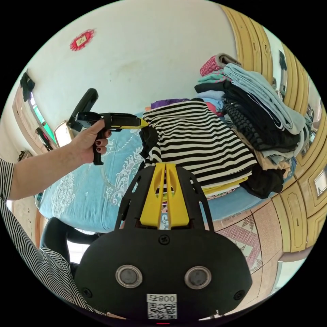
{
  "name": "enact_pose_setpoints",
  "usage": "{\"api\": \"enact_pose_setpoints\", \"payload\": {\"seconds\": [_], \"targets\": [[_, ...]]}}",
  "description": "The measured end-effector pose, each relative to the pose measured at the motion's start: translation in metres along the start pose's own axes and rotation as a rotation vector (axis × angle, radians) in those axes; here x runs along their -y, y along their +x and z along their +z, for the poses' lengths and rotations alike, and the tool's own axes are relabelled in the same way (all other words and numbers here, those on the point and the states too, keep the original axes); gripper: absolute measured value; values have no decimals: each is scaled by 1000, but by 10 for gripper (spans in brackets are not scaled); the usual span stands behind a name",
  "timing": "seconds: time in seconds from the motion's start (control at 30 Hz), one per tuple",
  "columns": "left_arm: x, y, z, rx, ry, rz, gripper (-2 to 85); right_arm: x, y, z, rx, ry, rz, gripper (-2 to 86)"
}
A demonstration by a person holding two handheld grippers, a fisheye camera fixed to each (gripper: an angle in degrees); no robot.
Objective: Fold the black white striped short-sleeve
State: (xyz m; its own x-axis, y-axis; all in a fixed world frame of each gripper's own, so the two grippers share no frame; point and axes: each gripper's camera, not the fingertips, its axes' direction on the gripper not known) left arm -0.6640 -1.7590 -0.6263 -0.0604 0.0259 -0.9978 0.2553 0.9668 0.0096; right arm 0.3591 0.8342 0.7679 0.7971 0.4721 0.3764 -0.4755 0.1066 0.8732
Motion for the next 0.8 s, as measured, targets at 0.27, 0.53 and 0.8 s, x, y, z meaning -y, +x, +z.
{"api": "enact_pose_setpoints", "payload": {"seconds": [0.27,0.53,0.8], "targets": [[-55,-20,12,-91,5,-46,0,5,-6,30,45,6,85,1],[-145,-27,39,-47,-190,7,1,-9,21,75,129,-207,222,0],[-259,-37,76,153,-485,25,1,-19,23,165,557,-652,262,1]]}}
